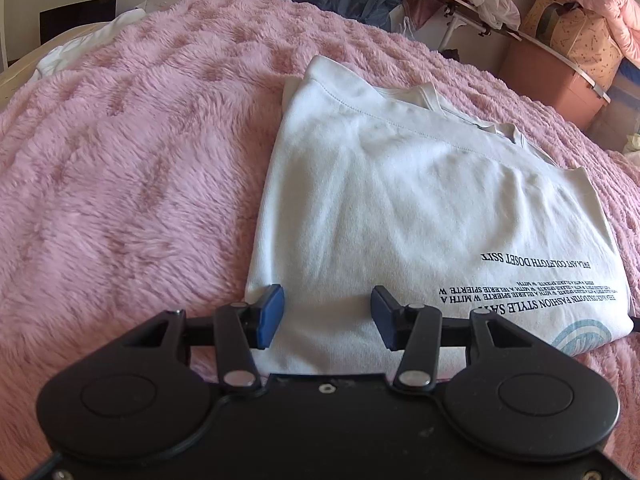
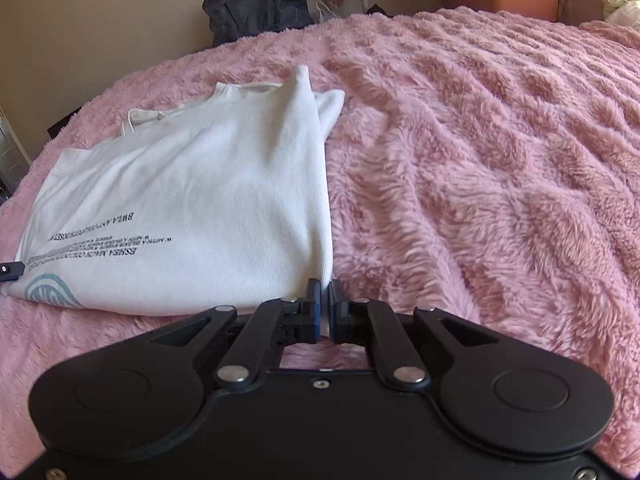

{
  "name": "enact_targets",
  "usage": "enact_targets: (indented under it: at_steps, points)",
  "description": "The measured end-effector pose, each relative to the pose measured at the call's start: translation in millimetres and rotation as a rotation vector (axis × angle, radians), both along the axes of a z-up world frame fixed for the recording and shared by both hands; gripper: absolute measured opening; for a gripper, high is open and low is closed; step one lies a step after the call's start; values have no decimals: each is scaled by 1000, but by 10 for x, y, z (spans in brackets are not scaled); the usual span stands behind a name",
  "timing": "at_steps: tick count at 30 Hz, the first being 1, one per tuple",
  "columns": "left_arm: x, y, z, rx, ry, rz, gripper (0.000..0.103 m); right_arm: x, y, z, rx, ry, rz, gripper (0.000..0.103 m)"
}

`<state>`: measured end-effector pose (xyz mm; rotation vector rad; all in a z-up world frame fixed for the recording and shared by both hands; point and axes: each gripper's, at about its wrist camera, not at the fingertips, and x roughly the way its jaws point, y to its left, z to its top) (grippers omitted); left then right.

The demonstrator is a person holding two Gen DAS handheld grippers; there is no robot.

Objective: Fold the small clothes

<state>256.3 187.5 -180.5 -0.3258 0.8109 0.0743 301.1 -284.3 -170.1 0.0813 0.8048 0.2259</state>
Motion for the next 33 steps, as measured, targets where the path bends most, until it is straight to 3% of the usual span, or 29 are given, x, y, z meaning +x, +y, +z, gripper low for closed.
enact_targets:
  at_steps: [5,8,11,15,18,21,25,29,33]
  points:
    - [-68,169,85,-117,-47,31,51,-14,51,-48,-6,-5,-38,5]
    - [-81,226,207,-122,-70,37,51,-62,43,-27,18,-7,-69,10]
    - [-134,316,350,-137,-99,63,51,-120,149,79,-53,-31,-121,34]
    - [-201,485,551,-139,-134,125,51,-247,546,359,-158,-114,-103,37]
    - [-118,626,681,-174,-150,123,51,-409,1121,576,-138,-188,14,42]
    - [51,795,772,-205,-169,91,51,-595,1936,679,-149,-253,210,45]
    - [322,1031,736,-269,-157,66,51,-733,2834,625,-38,-205,478,41]
    - [577,1215,525,-398,-122,35,51,-929,3556,469,-165,-261,641,41]
    - [747,1238,335,-393,-76,16,51,-977,3894,321,-248,-291,693,41]
